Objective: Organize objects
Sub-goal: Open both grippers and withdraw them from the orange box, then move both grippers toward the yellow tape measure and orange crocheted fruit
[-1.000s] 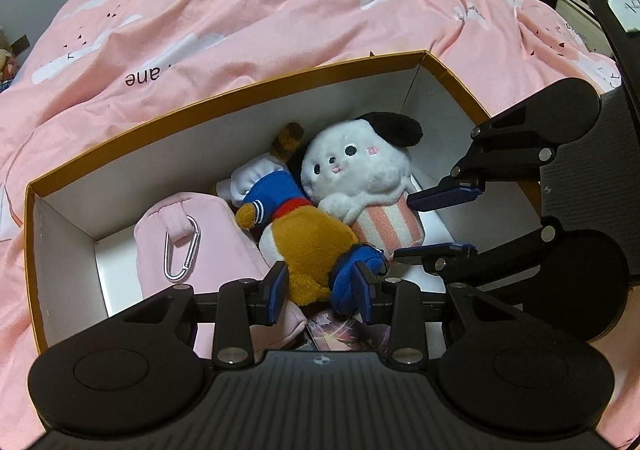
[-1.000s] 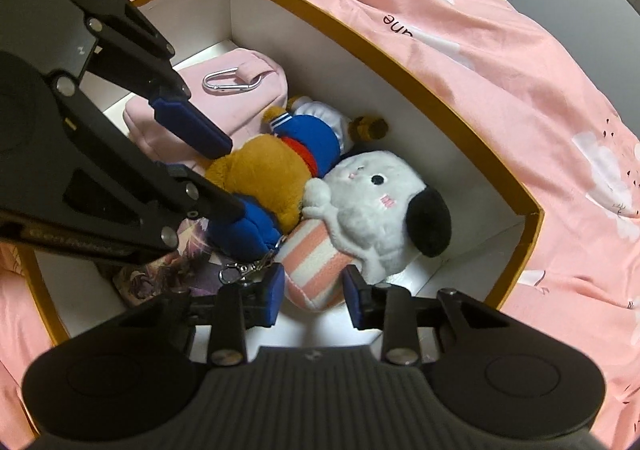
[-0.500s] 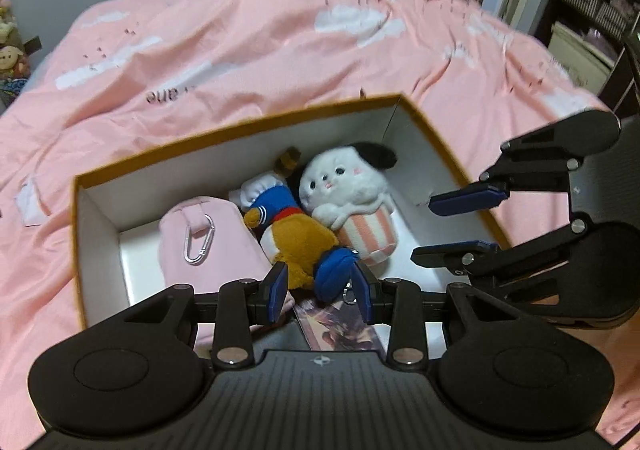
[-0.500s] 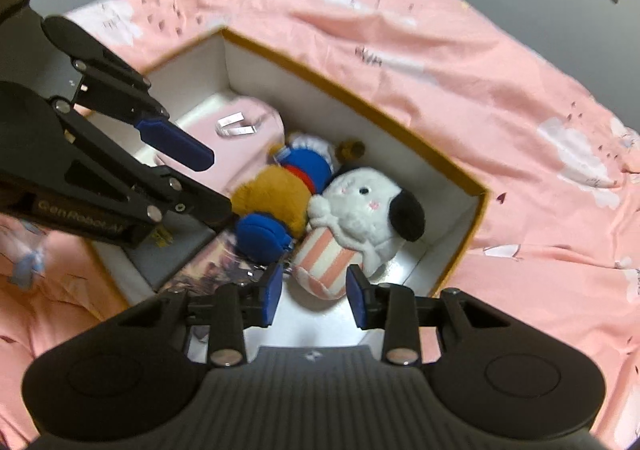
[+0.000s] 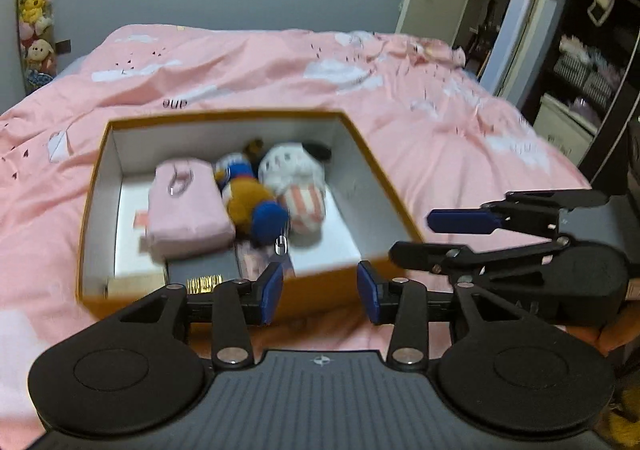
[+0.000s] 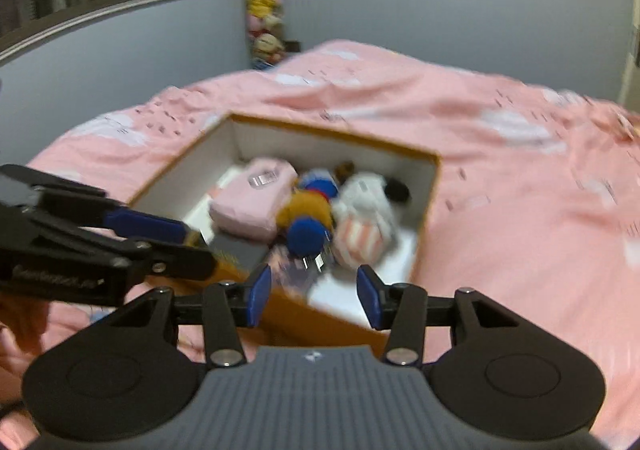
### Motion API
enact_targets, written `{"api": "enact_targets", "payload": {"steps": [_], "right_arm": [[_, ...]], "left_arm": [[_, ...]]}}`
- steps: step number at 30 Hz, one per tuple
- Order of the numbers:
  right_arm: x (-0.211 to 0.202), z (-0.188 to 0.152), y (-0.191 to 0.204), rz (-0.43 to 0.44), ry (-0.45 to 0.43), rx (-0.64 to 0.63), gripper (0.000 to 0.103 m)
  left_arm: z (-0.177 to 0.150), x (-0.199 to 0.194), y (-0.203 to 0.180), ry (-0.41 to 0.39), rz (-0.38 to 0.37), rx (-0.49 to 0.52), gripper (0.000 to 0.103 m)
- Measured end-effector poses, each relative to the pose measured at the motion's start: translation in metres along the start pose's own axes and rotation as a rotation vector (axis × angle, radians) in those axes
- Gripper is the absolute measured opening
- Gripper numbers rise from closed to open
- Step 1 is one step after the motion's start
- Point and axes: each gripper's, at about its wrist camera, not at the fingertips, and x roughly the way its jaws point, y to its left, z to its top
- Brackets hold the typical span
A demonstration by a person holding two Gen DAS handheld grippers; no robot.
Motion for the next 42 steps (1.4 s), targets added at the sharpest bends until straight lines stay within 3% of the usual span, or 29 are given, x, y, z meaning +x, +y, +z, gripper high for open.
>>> {"api": "enact_targets", "payload": {"steps": [2,6,9,15,22,29,42], "right_arm": [[-0.003,-0.016,0.001,-0.026,0.021,0.031,0.051],[-0.005,-0.044,0.007,-0.071,0.076,0.079,0.066],[-0.004,-0.062,0.01,-0.078,0.141,0.129,0.067],[0.002,-0.084,0.023,-0.068,0.211,0.131,0.069],[0.017,-0.096,0.035,-0.074,0.283,0.09,0.064],[0.028,-0.104,0.03,-0.077,0.345,0.112,0.056],[0.038,-0.11,0.028,-0.086,0.392,0.121,0.05]], "left_arm": [[-0.014,0.001,-0.005,0.006,0.016,0.023,0.055],[-0.034,0.001,-0.006,0.027,0.055,0.044,0.057],[-0.045,0.001,-0.002,0.043,0.068,0.03,0.063],[-0.06,0.008,0.011,0.134,-0.025,-0.037,0.064],[-0.073,0.018,0.006,0.205,0.021,0.012,0.061],[-0.078,0.028,0.01,0.268,-0.001,-0.006,0.061],[-0.079,0.03,0.012,0.293,-0.004,-0.016,0.061]]}}
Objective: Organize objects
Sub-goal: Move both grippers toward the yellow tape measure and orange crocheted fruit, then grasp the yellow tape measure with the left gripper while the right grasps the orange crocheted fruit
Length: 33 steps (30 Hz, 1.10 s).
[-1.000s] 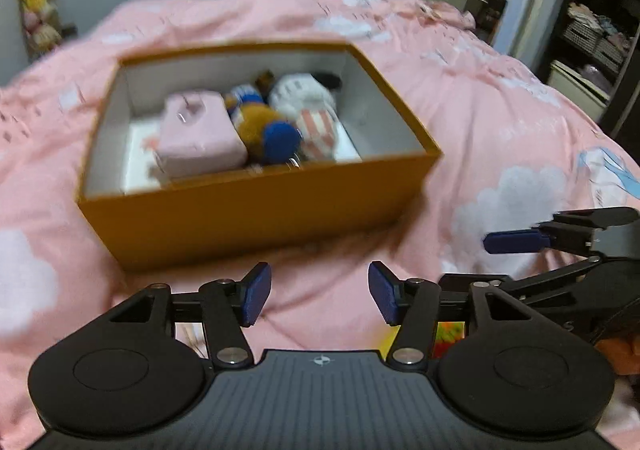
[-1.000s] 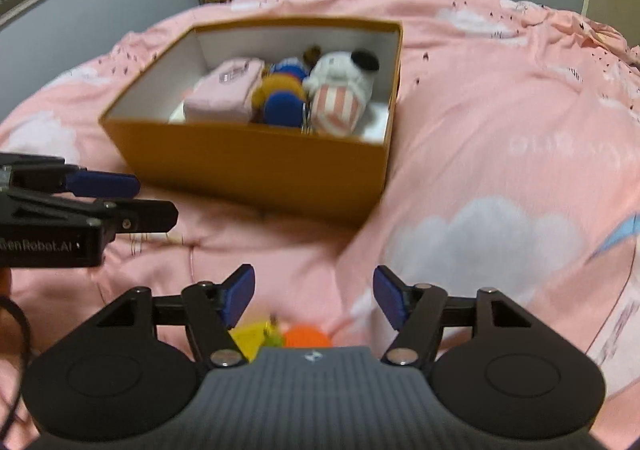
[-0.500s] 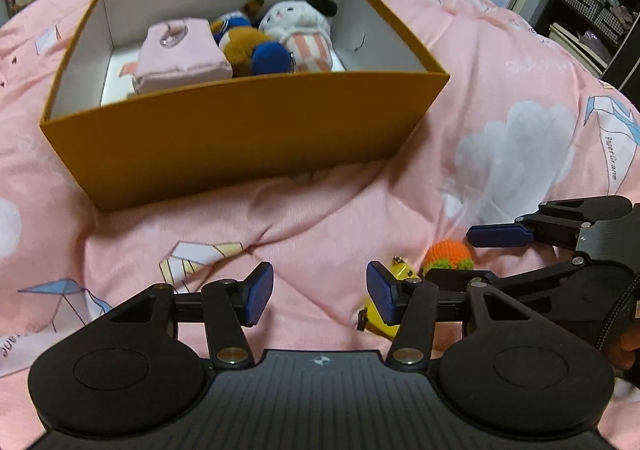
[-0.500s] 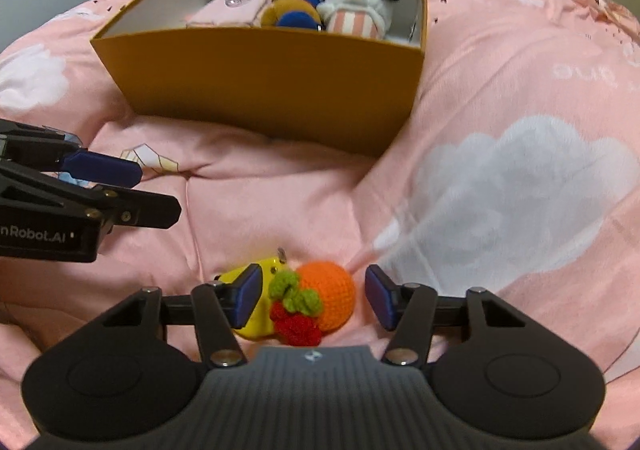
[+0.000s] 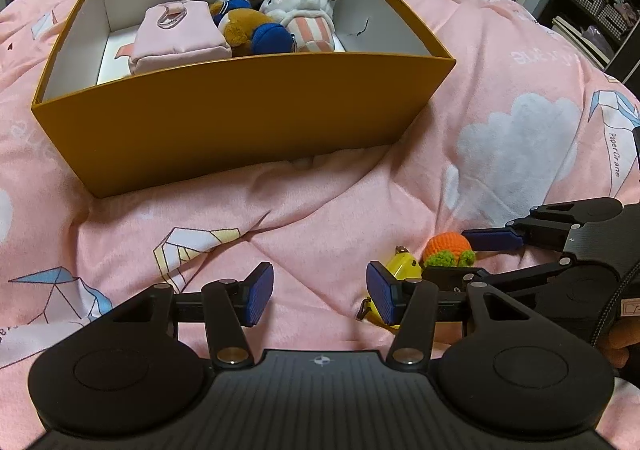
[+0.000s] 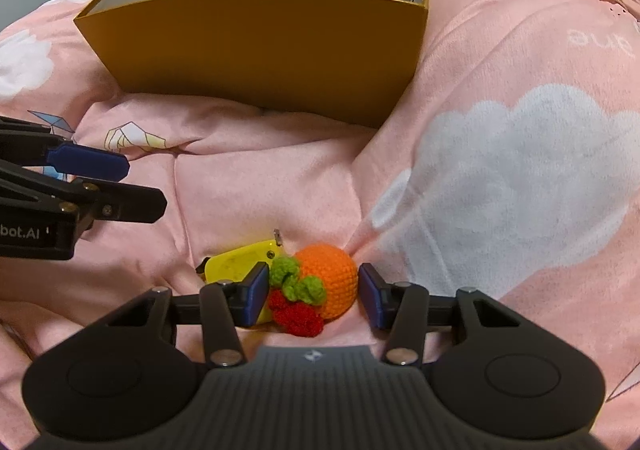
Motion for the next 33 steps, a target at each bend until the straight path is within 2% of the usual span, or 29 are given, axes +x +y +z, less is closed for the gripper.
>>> {"api": "enact_targets", "payload": {"steps": [4,8,13,17,20,26,29,33], "right_arm": [[-0.002,-0.001,0.001,-0.006,-0.01,0.0,0.048],[-0.015,0.001,-0.002,-0.012,-0.068,0.007,0.048],[-0.03,0.007,-0.02,-0.044,-0.138,0.063,0.048],[-0.034,0.009,-0.04,-0.04,-0.135,0.134,0.048],[-0.031,0.007,-0.043,-0.038,-0.128,0.146,0.048],[-0.026,0.002,-0.046,-0.037,-0.135,0.164,0.048],[-0.025,0.001,-0.047,-0.035,-0.135,0.165,0.049],[-0.023,0.001,-0.049,-0.028,-0.136,0.175,0.049]], "left_arm": [[0.0,0.0,0.0,0.004,-0.011,0.003,0.061],[0.0,0.002,-0.001,0.011,-0.038,0.009,0.061],[0.002,0.006,-0.011,0.016,-0.113,0.08,0.063],[0.002,0.015,-0.019,0.055,-0.131,0.115,0.065],[0.001,0.023,-0.022,0.093,-0.141,0.13,0.071],[-0.004,0.04,-0.038,0.151,-0.126,0.222,0.073],[-0.004,0.043,-0.05,0.121,-0.106,0.286,0.073],[-0.008,0.052,-0.067,0.134,-0.07,0.391,0.073]]}}
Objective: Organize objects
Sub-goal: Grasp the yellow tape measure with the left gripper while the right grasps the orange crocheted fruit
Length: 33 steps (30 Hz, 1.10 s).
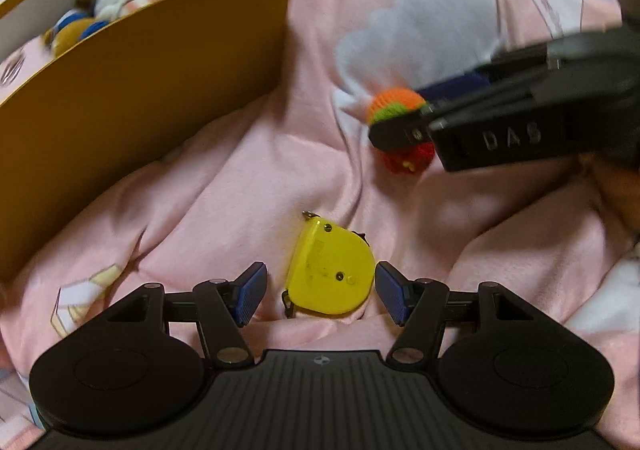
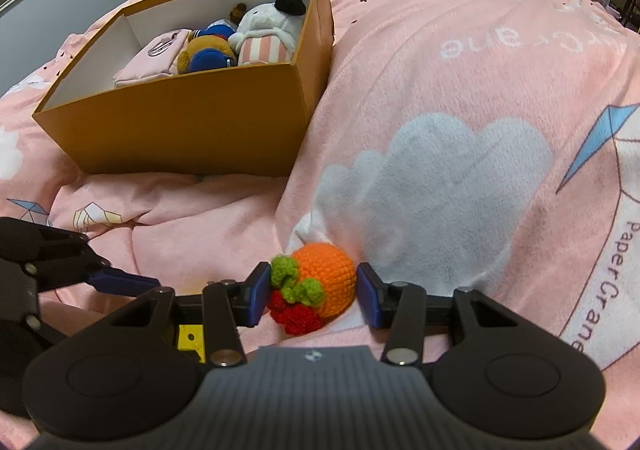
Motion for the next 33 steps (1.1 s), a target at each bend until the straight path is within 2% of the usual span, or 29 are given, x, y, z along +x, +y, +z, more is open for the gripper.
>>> {"api": "enact_targets", "payload": {"steps": [5,9,11,13,22,23,24,26,28,32,33], "right_arm": [[0.002,0.0,-0.002,0.008,0.006,0.008,0.049],[0.004,0.001,-0.001,0.009,0.014,0.001,0.049],[0.004,0.001,-0.001,0.008,0.016,0.002,0.049],[0.004,0.001,-0.001,0.007,0.016,0.002,0.049],[0.003,0.0,0.0,0.003,0.015,0.0,0.049],[0.002,0.0,0.0,0.003,0.015,-0.001,0.049],[0.002,0.0,0.0,0.003,0.014,-0.002,0.049],[0.001,0.0,0.001,0.007,0.01,-0.004,0.049],[0.0,0.001,0.002,0.008,0.009,-0.007,0.049],[0.0,0.001,0.003,0.002,0.01,-0.014,0.049],[0.0,0.001,0.003,0.002,0.01,-0.014,0.049]], "left_arm": [[0.002,0.01,-0.009,0.012,0.036,0.057,0.072],[0.0,0.017,-0.012,0.011,0.039,0.063,0.072],[-0.001,0.018,-0.012,0.005,0.034,0.06,0.07],[-0.002,0.017,-0.012,-0.005,0.02,0.061,0.057],[-0.01,-0.005,-0.009,-0.08,0.062,0.015,0.056],[-0.011,-0.009,-0.007,-0.089,0.061,0.001,0.052],[-0.012,-0.012,-0.004,-0.102,0.058,-0.016,0.026],[-0.014,-0.018,0.004,-0.112,0.01,-0.071,0.026],[-0.014,-0.019,0.006,-0.109,0.013,-0.093,0.026],[-0.009,-0.01,0.001,-0.104,0.03,-0.061,0.027],[-0.008,-0.007,-0.001,-0.099,0.043,-0.041,0.03]]}}
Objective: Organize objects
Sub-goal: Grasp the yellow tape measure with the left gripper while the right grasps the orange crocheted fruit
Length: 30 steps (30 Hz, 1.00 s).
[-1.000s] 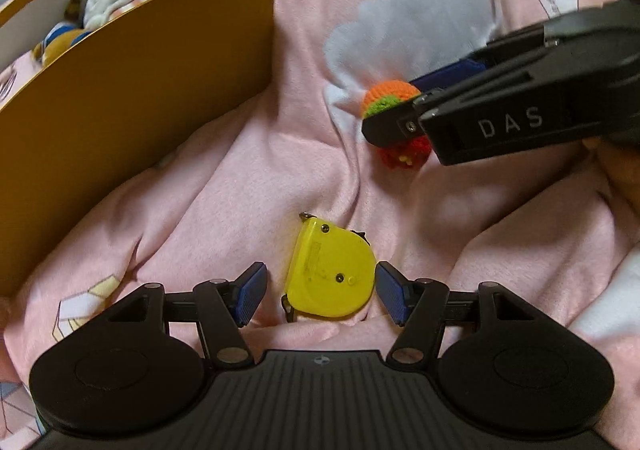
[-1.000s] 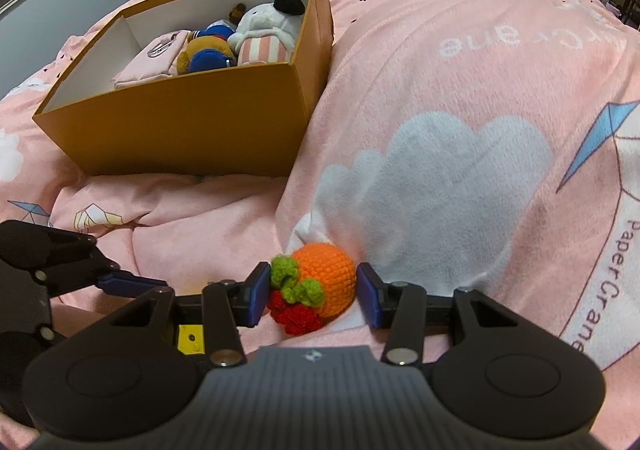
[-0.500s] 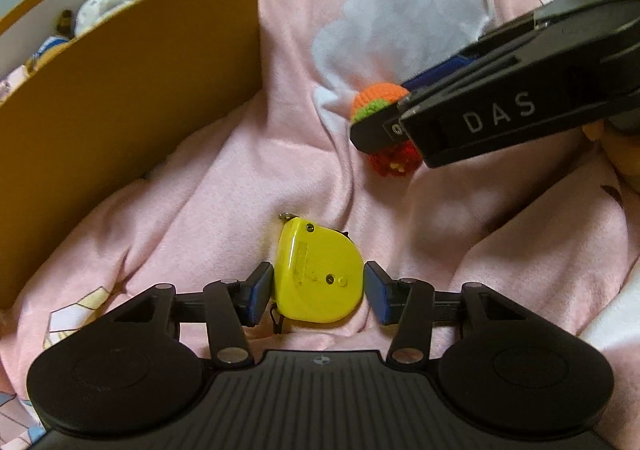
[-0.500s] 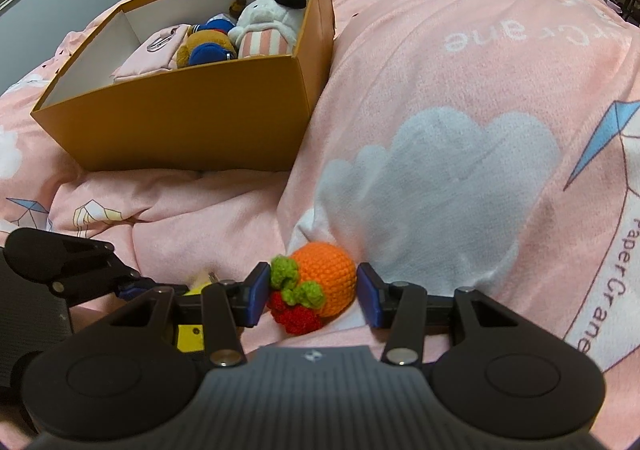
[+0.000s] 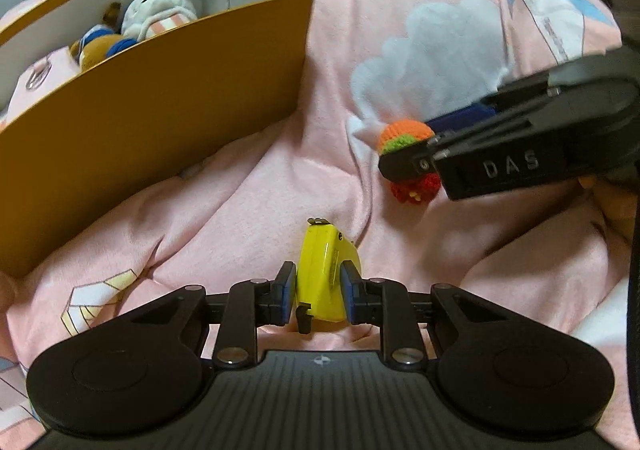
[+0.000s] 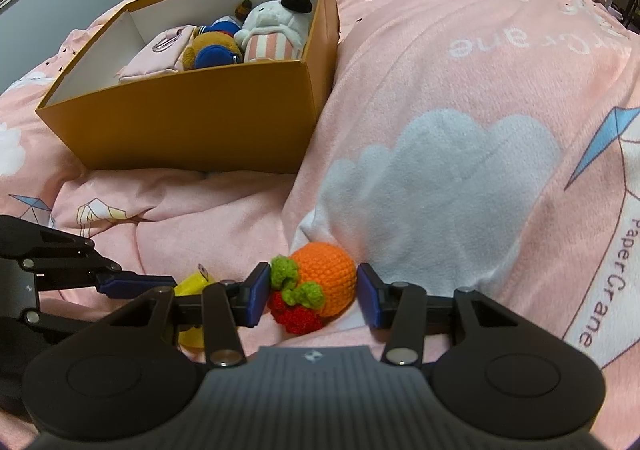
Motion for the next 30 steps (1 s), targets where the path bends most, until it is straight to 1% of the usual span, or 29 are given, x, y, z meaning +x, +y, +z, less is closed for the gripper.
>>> {"api": "enact_targets", "payload": {"steps": [1,2,3,4,6,10,14,18,21,26,29,30], "right_arm": [[0.0,0.0,0.0,-0.001,0.0,0.0,0.049],[0.0,0.0,0.0,-0.002,0.001,0.0,0.049],[0.0,0.0,0.0,-0.003,0.001,-0.001,0.049],[0.0,0.0,0.0,-0.004,0.001,-0.002,0.049],[0.001,-0.001,0.001,-0.005,0.002,-0.002,0.049],[0.001,0.0,0.0,-0.004,0.005,0.001,0.049],[0.001,-0.001,0.0,-0.004,0.004,0.002,0.049],[0.002,-0.002,0.0,0.001,0.002,0.005,0.049],[0.003,-0.002,-0.001,0.007,0.003,0.009,0.049],[0.004,-0.002,-0.003,0.026,0.002,0.017,0.049],[0.004,-0.003,-0.005,0.033,0.0,0.021,0.049],[0.004,-0.003,-0.005,0.035,0.0,0.023,0.049]], "left_arm": [[0.0,0.002,-0.003,0.008,0.015,0.026,0.037],[-0.002,0.005,-0.005,0.013,0.03,0.056,0.042],[-0.001,0.008,-0.008,0.015,0.041,0.08,0.05],[-0.002,0.009,-0.01,0.016,0.05,0.096,0.054],[-0.002,0.011,-0.01,0.014,0.05,0.105,0.057],[-0.004,0.008,-0.002,-0.002,0.027,0.071,0.062],[-0.006,0.011,0.005,0.006,-0.02,0.035,0.064],[-0.006,0.019,0.004,0.022,-0.023,0.042,0.067],[-0.005,0.024,-0.002,0.031,0.007,0.08,0.067],[-0.005,0.034,-0.016,0.053,0.082,0.171,0.067],[-0.004,0.033,-0.018,0.05,0.097,0.184,0.063],[-0.004,0.033,-0.018,0.049,0.091,0.184,0.059]]}}
